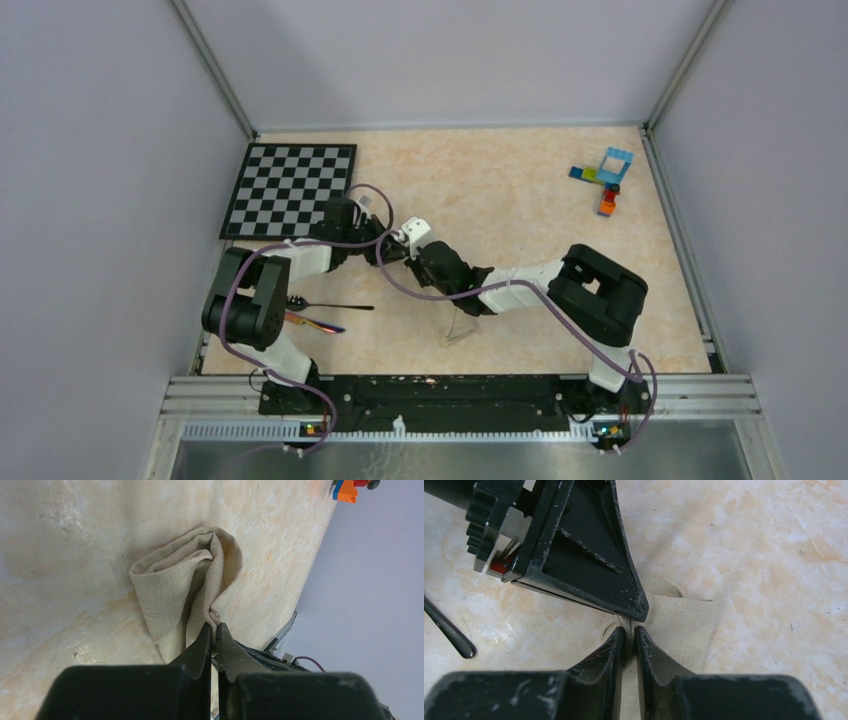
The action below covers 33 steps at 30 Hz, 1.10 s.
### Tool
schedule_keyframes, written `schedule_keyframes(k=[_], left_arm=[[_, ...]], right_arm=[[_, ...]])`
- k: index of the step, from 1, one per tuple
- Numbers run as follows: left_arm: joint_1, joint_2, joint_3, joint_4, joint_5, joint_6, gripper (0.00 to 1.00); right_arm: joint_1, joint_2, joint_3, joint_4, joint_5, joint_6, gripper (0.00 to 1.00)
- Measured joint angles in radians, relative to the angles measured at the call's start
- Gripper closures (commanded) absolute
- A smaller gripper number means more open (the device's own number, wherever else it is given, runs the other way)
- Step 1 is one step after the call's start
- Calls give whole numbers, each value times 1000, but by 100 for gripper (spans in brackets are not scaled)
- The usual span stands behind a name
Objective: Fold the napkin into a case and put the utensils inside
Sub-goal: Pick up the top corner of the smaller rectangle folded napkin from the center of the board, then grasp the top corner of the smaller rectangle folded napkin from the folded napkin.
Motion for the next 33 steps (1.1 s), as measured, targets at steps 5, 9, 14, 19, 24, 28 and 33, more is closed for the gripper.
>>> schedule_keyframes(k=[5,9,14,19,24,28,33], left_arm=[[2,0,0,0,0,0,100],[2,0,0,0,0,2,100],[2,0,0,-6,0,1,100],[5,0,0,-6,0,1,100],[6,0,0,-7,-3,2,100],[9,0,0,-16,-5,3,96],[11,-6,-2,-18,-6,29,48]], right_arm=[[0,0,2,-2,13,6,100],[0,0,3,-5,13,11,98],[0,0,3,-10,6,21,77],[0,2,6,-12,-5,21,75],[1,35,40,-24,-3,19,95],[1,41,46,-27,9,16,100],[2,41,50,-44,11,20,100]])
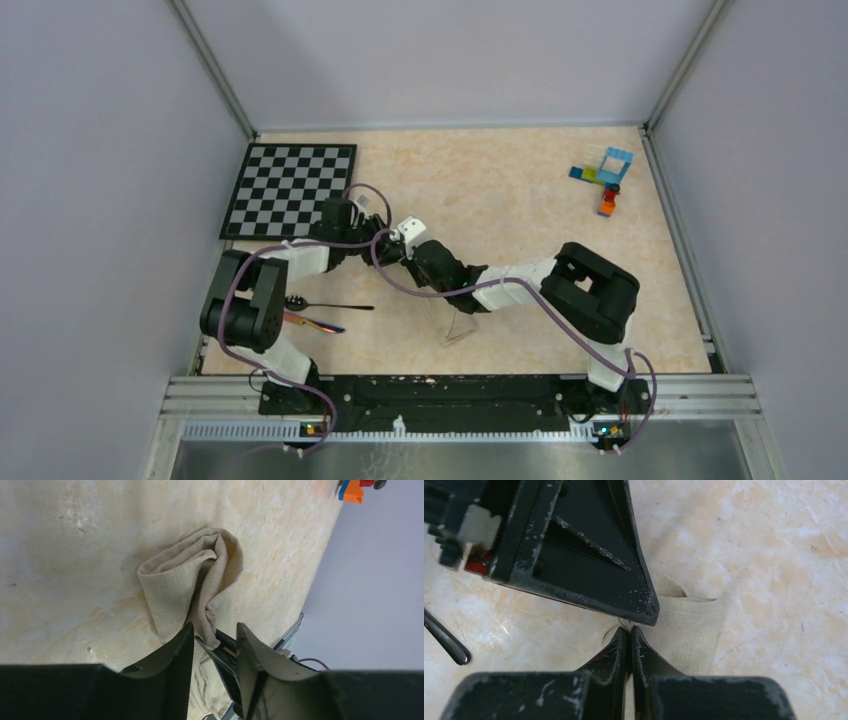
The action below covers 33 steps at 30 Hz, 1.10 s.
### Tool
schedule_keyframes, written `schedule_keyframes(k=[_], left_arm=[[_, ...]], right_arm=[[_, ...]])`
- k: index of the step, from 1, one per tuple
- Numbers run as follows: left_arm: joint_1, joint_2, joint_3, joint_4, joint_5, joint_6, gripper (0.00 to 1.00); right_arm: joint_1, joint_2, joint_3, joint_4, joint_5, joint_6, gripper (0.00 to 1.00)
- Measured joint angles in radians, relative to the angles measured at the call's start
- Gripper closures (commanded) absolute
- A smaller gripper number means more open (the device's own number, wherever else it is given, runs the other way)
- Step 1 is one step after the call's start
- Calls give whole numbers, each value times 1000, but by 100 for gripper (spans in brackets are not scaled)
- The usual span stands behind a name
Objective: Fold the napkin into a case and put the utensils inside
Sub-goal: Grasp the top corner of the smaller rectangle folded napkin from the folded napkin.
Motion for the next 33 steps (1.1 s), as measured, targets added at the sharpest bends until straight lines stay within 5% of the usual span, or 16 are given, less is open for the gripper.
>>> schedule_keyframes(k=[3,5,12,19,33], left_arm=[[1,-33,-5,-18,-22,42,12],[1,-80,-14,-31,-52,74,10],[1,-278,-96,-48,-215,176,33],[-13,-288,-172,-26,-288,245,53],[-295,-229,-170,120,-528,493,63]], right_arm=[[0,0,0,-6,-1,2,100],[-2,0,-3,-7,-6,10,100],[-26,-22,-42,6,-32,40,100],[-52,-52,-70,23,-62,73,100],[-114,-68,-116,71,-146,132,100]])
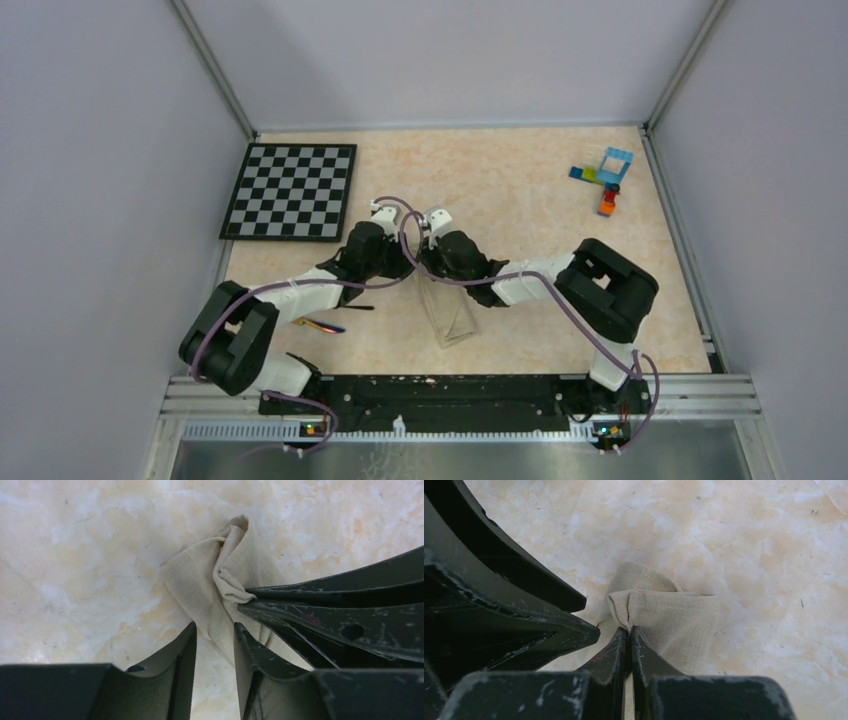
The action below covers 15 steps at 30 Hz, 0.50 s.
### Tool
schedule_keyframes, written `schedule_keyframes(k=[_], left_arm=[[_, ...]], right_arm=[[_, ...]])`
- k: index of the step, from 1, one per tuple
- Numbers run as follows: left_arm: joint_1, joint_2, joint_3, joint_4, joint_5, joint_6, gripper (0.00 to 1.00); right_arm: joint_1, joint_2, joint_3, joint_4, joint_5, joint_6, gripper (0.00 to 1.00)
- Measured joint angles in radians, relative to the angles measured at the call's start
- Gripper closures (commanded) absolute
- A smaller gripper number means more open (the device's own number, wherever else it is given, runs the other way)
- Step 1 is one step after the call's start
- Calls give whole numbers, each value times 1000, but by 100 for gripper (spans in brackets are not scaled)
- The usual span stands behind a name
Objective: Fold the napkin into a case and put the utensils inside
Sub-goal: Grasp the top corner of the smaller rectangle folded napkin from the folded napkin.
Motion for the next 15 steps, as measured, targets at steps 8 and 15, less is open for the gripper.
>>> schedule_keyframes(k=[8,15], left_arm=[[-46,55,7,66,-105,87,66],[-56,95,7,126,-123,101,64]], right_arm=[[-12,-2,-6,15,-23,20,100],[-23,-2,-7,16,-37,28,100]])
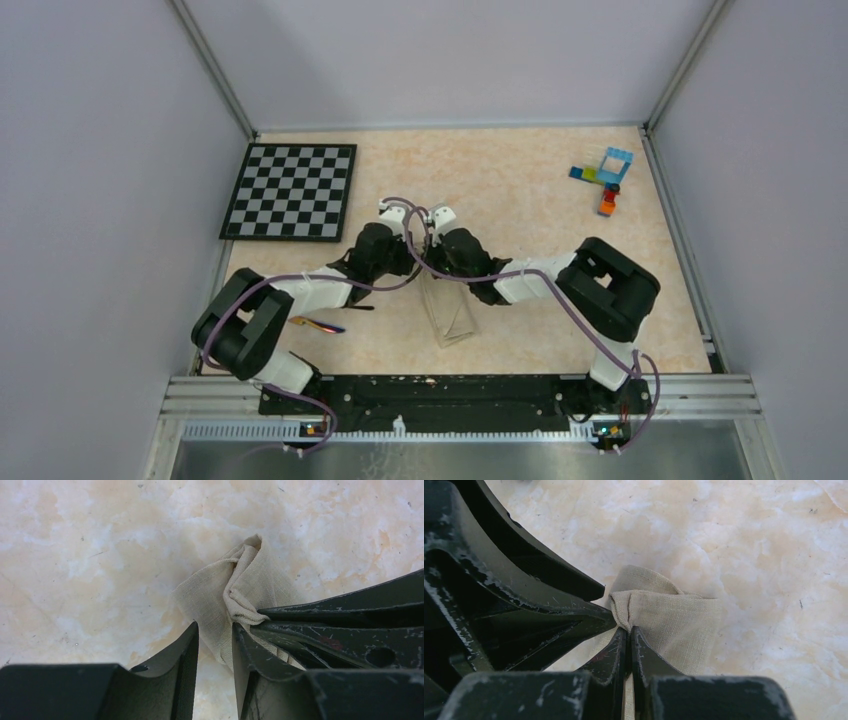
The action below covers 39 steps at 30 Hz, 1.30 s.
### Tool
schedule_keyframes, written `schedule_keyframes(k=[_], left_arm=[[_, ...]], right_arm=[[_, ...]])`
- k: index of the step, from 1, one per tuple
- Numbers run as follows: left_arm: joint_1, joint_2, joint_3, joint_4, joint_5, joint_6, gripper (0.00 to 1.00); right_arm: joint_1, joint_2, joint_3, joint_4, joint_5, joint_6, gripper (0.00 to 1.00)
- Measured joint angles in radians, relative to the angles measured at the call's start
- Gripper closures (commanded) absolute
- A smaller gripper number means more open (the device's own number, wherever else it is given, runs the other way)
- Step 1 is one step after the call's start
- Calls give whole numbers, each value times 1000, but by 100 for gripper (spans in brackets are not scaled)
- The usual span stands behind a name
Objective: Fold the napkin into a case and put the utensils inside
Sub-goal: Grasp the top corner of the smaller rectangle folded napkin from the folded napkin.
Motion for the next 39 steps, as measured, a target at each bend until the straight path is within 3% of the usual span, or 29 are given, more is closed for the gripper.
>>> schedule_keyframes(k=[15,33,36,39], left_arm=[[-27,72,23,19,-69,9,68],[-49,80,34,24,-156,5,65],[-49,80,34,34,-156,5,72],[-50,81,34,48,-156,5,85]], right_arm=[[-10,0,-4,3,-21,14,100],[-13,0,-3,-3,-38,18,100],[-13,0,-1,-9,-39,18,100],[-13,0,11,-30,-40,23,100]])
